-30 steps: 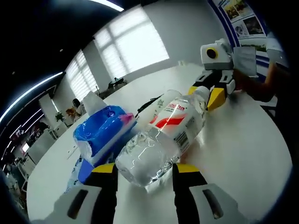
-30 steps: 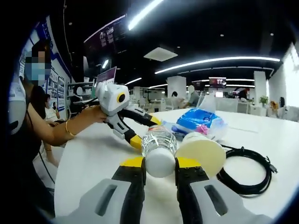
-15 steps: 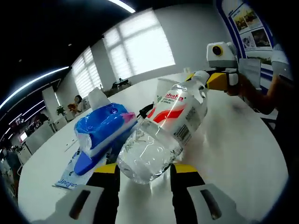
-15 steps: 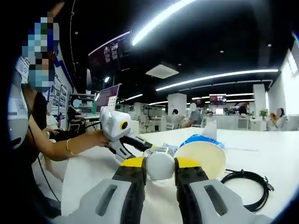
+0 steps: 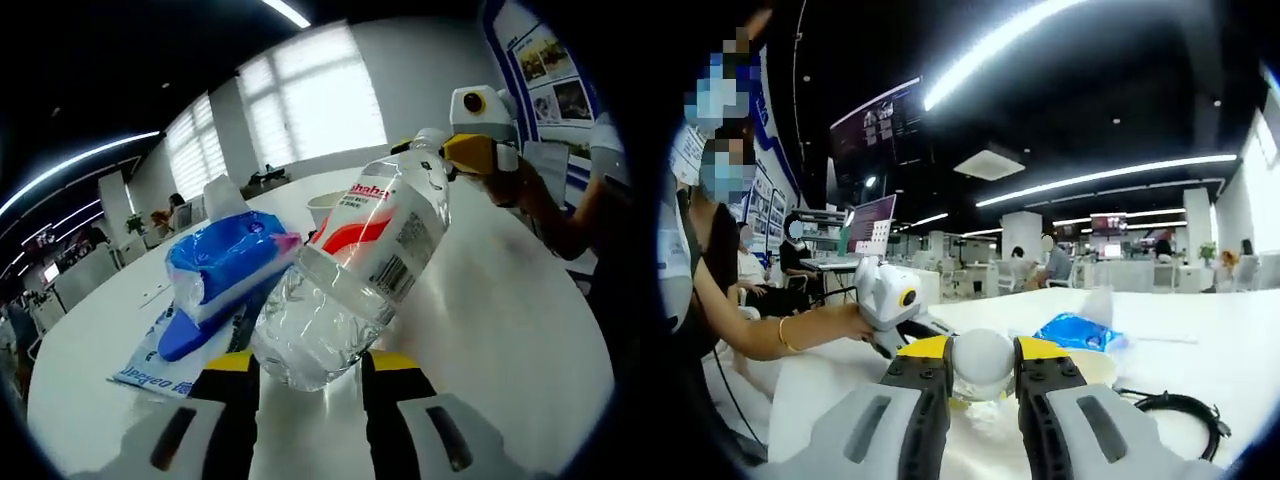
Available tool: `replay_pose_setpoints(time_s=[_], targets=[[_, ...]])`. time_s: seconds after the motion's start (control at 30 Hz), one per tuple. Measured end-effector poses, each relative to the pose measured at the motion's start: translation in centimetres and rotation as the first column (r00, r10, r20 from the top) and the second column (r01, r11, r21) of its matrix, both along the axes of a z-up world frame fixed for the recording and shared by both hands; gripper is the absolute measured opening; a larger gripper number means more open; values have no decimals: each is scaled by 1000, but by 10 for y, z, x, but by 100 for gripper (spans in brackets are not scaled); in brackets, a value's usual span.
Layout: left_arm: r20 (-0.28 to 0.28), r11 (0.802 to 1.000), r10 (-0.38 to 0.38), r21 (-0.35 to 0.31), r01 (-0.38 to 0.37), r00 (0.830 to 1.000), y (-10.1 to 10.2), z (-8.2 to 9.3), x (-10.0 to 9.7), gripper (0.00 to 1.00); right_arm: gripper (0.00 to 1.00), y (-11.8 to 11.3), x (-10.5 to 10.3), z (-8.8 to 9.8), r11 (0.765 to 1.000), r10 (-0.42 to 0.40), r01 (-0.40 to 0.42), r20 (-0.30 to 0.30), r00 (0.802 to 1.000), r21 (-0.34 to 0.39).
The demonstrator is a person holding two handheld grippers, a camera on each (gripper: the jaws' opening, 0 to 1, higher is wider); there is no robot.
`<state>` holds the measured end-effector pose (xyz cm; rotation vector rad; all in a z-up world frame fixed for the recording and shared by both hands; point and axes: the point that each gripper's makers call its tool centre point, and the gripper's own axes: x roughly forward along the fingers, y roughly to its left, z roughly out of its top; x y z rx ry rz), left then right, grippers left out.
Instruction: Arrange the tabletop items into an orderly group along one side of the table until the central work area is clear of visible clutter.
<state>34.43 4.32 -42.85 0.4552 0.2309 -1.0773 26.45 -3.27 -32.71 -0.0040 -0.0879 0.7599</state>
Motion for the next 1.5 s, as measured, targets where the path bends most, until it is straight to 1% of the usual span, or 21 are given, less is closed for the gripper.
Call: replay_pose_setpoints(time_s=[0.13, 0.2, 0.3, 0.37, 0.47, 0.6, 0.7, 0.77, 0.8, 0.9, 0.97, 1.07, 1.13, 1.17, 1.2, 1.23, 1.3, 1.33, 1.4, 1.5], targets=[[-20, 1000, 18, -2, -18, 1000, 4, -4, 3, 39, 22, 13, 7, 13, 1000, 22, -22, 25, 999, -19], [-46, 999, 32, -22, -33, 998, 6, -4, 5, 39, 22, 20, 12, 20, 999, 31, -30, 28, 999, -24], [-82, 998, 43, -49, -47, 996, 7, -6, 6, 39, 22, 31, 23, 29, 999, 43, -43, 13, 999, -30], [-106, 996, 52, -63, -59, 993, 8, -8, 7, 39, 22, 35, 27, 32, 998, 50, -49, 10, 999, -35], [-151, 993, 70, -88, -84, 986, 10, -10, 8, 39, 22, 48, 38, 40, 996, 72, -72, -6, 997, -56], [-175, 991, 79, -94, -96, 981, 11, -11, 7, 38, 22, 60, 46, 45, 993, 88, -88, -8, 996, -72], [-171, 994, 61, -83, -76, 983, 8, -10, 2, 35, 22, 63, 47, 48, 994, 88, -88, -7, 996, -60], [-158, 997, 23, -74, -35, 987, 3, -10, -4, 34, 21, 65, 45, 50, 994, 87, -87, 1, 996, -60], [-145, 998, -8, -66, -2, 989, -2, -9, -9, 34, 21, 68, 45, 53, 994, 84, -83, 12, 996, -70], [-137, 997, -55, -55, 48, 989, -11, -9, -19, 34, 21, 74, 45, 55, 993, 85, -83, 14, 996, -84], [-130, 996, -75, -55, 69, 989, -15, -9, -22, 34, 21, 75, 48, 54, 993, 81, -80, 7, 997, -87], [-124, 996, -78, -54, 72, 989, -14, -8, -22, 35, 21, 72, 55, 54, 997, 62, -62, -10, 998, -55], [-120, 996, -76, -63, 68, 990, -14, -4, -22, 40, 21, 68, 59, 53, 998, 50, -51, -24, 998, -35], [-116, 994, -80, -80, 71, 990, -15, 0, -23, 43, 21, 66, 62, 53, 999, 43, -44, -31, 999, -22], [-131, 991, -66, -122, 50, 989, -16, 8, -23, 45, 21, 66, 62, 53, 999, 54, -55, -39, 998, -5], [-142, 990, -43, -139, 23, 989, -16, 12, -21, 48, 21, 66, 62, 53, 999, 53, -53, -38, 998, -4], [-158, 987, 25, -154, -49, 987, -13, 20, -15, 55, 21, 68, 60, 53, 999, 50, -51, -24, 998, -16], [-159, 985, 41, -157, -67, 986, -13, 22, -15, 59, 21, 67, 60, 53, 999, 49, -50, -22, 999, -19], [-146, 983, 61, -162, -84, 987, -15, 30, -17, 62, 22, 67, 61, 53, 999, 48, -48, -26, 999, -15], [-97, 978, 83, -181, -100, 992, -21, 44, -21, 62, 22, 67, 62, 53, 999, 47, -47, -28, 999, -11]])
